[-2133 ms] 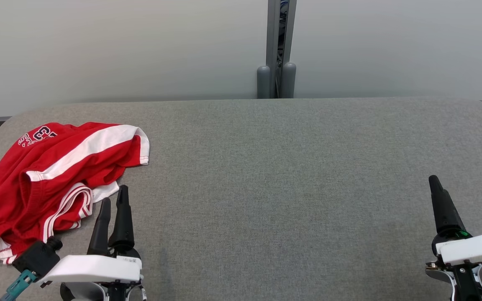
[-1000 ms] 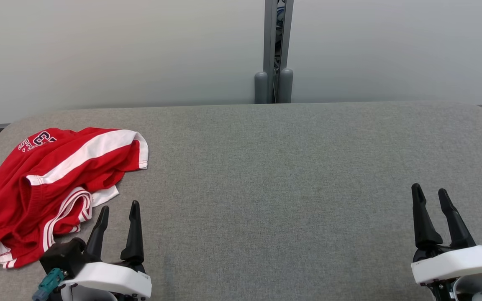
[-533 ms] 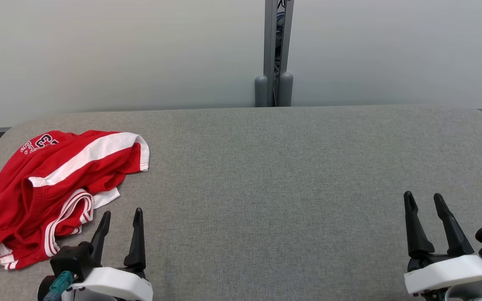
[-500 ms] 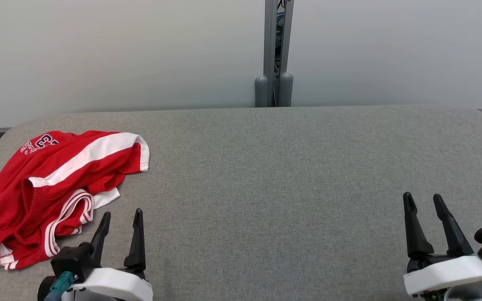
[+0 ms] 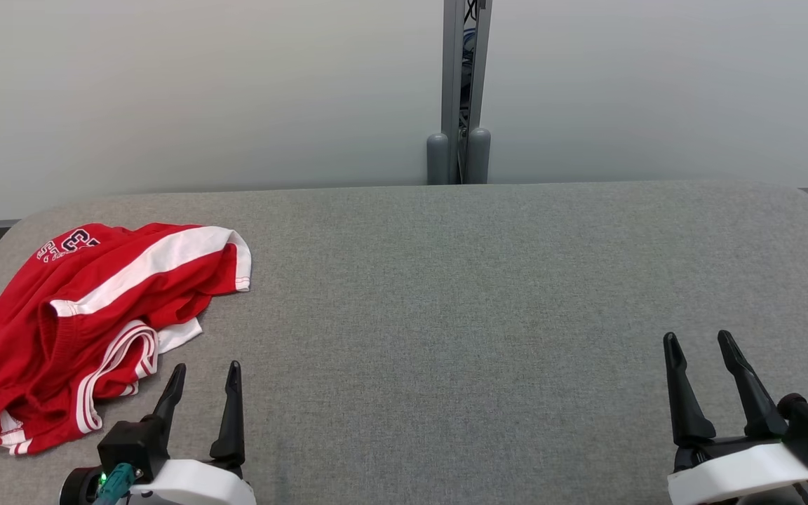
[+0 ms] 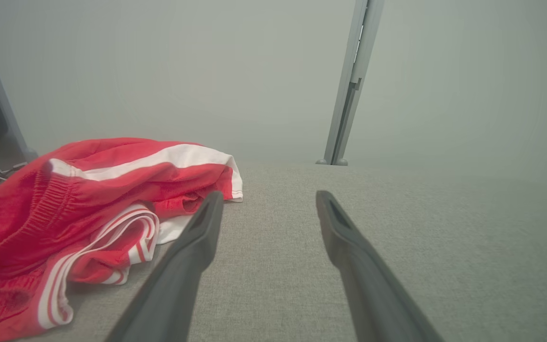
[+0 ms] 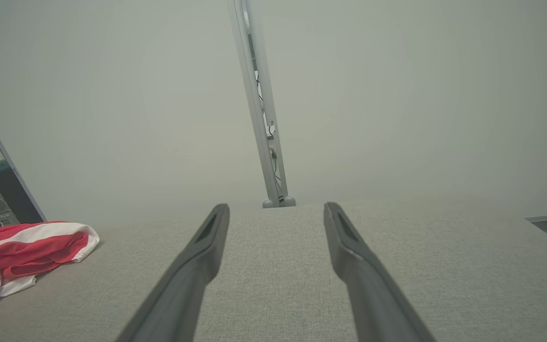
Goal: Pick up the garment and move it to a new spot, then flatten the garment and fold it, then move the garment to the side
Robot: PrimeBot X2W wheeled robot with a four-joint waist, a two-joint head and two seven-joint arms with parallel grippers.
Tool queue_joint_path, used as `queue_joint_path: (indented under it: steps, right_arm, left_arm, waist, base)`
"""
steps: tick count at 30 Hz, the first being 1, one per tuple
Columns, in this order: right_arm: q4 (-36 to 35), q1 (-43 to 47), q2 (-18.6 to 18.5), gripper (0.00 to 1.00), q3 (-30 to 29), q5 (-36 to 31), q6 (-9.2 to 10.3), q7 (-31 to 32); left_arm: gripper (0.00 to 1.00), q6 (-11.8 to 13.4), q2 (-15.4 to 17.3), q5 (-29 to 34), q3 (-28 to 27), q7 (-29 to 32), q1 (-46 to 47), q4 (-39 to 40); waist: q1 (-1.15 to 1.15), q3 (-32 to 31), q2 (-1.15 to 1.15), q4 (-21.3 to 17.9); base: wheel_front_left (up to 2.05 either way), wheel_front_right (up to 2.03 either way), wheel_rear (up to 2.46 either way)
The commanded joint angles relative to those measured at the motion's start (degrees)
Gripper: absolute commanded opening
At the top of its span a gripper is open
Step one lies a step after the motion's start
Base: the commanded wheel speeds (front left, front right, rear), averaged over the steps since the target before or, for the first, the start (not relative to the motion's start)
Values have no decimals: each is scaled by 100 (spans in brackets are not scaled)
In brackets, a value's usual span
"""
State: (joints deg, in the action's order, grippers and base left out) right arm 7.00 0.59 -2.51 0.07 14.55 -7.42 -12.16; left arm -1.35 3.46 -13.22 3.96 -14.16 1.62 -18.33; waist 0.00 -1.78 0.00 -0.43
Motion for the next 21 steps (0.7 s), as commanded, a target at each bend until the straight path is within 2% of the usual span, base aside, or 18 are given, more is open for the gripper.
queue_joint_path:
  steps: [1,18,21]
  right_arm:
    - [-63,37,-51,100,7,-113,-10,-68]
    - [-201,161,-60,100,82,-772,-11,-337]
    - [-196,158,-59,100,75,-739,-11,-317]
  left_arm:
    - [100,38,25,121,-17,-16,12,4]
    - [100,103,-10,688,-7,-105,99,-66]
    - [100,100,-15,637,-30,-104,102,-93]
  waist:
    - [0,2,0,-2]
    - [0,22,0,0]
    - [0,29,0,5]
  base:
    - [0,0,0]
    - [0,0,0]
    - [0,0,0]
